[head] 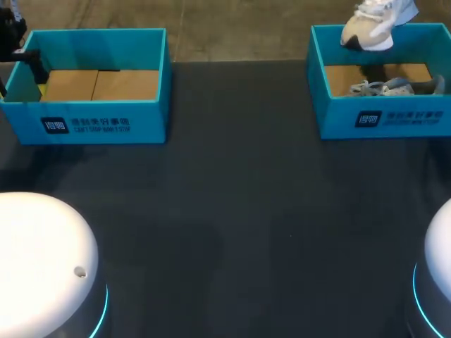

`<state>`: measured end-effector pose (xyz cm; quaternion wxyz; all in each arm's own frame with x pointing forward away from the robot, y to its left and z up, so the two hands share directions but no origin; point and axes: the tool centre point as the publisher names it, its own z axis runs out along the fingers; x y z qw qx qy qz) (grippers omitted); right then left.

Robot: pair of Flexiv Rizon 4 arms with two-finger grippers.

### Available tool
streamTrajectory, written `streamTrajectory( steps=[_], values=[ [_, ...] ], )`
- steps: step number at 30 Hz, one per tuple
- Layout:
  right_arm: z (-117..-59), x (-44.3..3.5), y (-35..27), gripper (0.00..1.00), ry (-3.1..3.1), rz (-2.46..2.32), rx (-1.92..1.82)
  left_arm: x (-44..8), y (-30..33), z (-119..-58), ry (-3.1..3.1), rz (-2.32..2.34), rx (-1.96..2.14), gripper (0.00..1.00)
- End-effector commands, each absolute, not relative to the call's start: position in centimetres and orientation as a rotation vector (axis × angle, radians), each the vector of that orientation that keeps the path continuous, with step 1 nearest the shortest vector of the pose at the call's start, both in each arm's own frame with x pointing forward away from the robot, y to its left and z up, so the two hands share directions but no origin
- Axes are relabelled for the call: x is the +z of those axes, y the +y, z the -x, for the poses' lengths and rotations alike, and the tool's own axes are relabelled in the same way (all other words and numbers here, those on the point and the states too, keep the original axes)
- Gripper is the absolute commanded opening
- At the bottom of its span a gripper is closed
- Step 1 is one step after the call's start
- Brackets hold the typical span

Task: Take the shoe out of the shoebox, open the shoe tongue, remove and reinsert the insole, then place the shoe into the shoebox

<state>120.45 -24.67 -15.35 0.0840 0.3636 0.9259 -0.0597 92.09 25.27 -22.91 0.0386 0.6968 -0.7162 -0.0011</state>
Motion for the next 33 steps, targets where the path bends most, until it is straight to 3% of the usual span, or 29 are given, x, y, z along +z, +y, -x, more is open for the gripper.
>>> streamTrajectory(
  steps=[1, 33],
  values=[
    [-120.4, -15.3, -26.0, 0.00, 2.666, -1.441, -0.063, -22.9, 25.3, -92.0, -2.198, -2.139, -0.005, 1.00],
    [-115.4, -17.9, -29.8, 0.00, 2.381, -1.910, -0.227, -22.9, 25.3, -92.0, -2.198, -2.139, -0.005, 1.00]
  ],
)
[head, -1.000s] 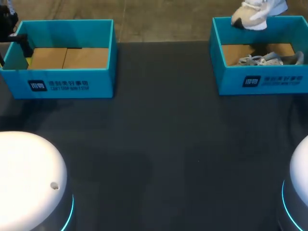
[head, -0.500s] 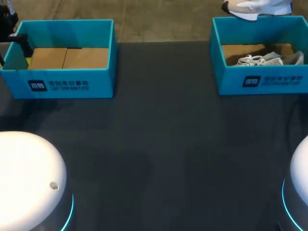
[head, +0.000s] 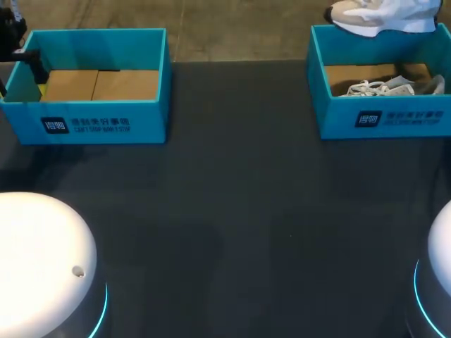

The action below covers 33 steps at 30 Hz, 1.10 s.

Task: Take the shoe out of the shoebox, open the shoe tongue, remove and reinsert the insole, then place the shoe into the shoebox

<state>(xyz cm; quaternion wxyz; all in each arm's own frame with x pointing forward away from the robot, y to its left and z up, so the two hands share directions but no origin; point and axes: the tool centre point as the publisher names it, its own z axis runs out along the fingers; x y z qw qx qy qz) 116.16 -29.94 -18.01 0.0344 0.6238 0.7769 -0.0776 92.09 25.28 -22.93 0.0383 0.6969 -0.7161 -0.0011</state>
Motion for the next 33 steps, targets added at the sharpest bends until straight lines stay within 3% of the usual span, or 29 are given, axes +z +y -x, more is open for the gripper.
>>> streamTrajectory(
  steps=[1, 16, 33],
  values=[
    [-115.4, -17.9, -29.8, 0.00, 2.381, -1.910, -0.227, -22.9, 25.3, -92.0, -2.198, -2.139, -0.005, 1.00],
    [-115.4, -19.5, -32.0, 0.00, 2.140, -2.083, -0.040, -22.9, 25.3, -92.0, -2.198, -2.139, -0.005, 1.00],
    [-113.7, -21.9, -32.5, 0.00, 2.054, -2.097, -0.084, -22.9, 25.3, -92.0, -2.198, -2.139, -0.005, 1.00]
  ],
)
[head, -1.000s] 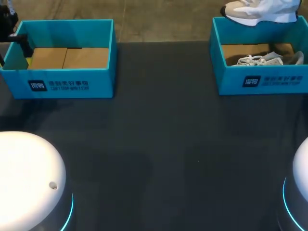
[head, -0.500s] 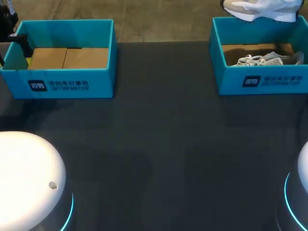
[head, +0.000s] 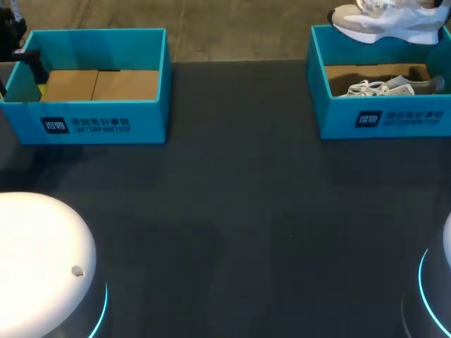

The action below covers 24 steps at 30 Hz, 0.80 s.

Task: Take the shoe out of the shoebox, open the shoe tongue, remove and reinsert the insole, then place the shoe into the shoebox

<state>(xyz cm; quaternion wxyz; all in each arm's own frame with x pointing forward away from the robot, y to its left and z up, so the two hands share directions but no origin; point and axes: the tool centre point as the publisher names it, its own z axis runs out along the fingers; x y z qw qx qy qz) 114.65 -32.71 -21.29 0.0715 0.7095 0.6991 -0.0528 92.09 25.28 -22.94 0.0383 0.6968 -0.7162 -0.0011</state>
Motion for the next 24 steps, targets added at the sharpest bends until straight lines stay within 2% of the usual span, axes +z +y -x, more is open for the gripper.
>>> streamTrajectory(
  steps=[1, 24],
  values=[
    [-113.5, -22.0, -32.5, 0.00, 2.041, -2.091, -0.088, -22.9, 25.3, -92.0, -2.198, -2.139, -0.005, 1.00],
    [-113.6, -23.8, -31.5, 0.00, 1.957, -2.100, -0.069, -22.9, 25.3, -92.0, -2.198, -2.139, -0.005, 1.00]
  ],
)
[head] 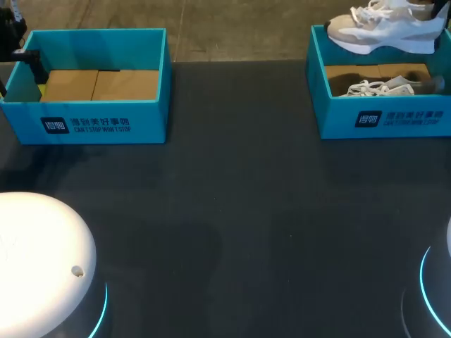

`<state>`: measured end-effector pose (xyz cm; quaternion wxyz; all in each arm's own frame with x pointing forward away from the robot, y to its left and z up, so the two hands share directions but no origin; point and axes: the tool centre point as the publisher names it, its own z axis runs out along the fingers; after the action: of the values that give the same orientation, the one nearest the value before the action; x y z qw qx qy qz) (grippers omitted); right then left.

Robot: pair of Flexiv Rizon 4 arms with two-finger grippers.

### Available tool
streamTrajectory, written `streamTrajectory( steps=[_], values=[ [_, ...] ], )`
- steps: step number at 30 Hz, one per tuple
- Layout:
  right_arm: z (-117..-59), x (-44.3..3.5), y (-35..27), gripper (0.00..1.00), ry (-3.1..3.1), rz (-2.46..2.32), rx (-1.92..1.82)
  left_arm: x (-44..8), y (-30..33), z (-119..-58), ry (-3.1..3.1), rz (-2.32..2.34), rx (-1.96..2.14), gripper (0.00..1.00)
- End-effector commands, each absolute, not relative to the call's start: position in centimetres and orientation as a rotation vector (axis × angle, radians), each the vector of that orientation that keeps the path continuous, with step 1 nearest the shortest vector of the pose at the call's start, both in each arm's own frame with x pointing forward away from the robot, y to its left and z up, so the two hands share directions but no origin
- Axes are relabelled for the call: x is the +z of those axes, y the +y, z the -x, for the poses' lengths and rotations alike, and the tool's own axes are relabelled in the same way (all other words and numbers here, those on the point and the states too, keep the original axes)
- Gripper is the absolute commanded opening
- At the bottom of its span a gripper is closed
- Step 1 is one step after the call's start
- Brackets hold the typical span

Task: Take the shoe out of the shoebox, open the shoe tongue, remove and reinsert the insole, then place the shoe into the shoebox

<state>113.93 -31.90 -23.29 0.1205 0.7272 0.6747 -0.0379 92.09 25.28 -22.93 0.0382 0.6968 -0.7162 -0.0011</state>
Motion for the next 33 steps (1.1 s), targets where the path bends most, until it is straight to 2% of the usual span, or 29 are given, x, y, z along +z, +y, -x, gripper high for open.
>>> streamTrajectory(
  steps=[1, 33],
  values=[
    [-113.6, -23.9, -31.5, 0.00, 1.934, -2.098, -0.068, -22.9, 25.3, -92.0, -2.198, -2.139, -0.005, 1.00],
    [-114.3, -26.9, -31.3, 0.00, 1.878, -2.087, -0.045, -22.9, 25.3, -92.0, -2.198, -2.139, -0.005, 1.00]
  ],
)
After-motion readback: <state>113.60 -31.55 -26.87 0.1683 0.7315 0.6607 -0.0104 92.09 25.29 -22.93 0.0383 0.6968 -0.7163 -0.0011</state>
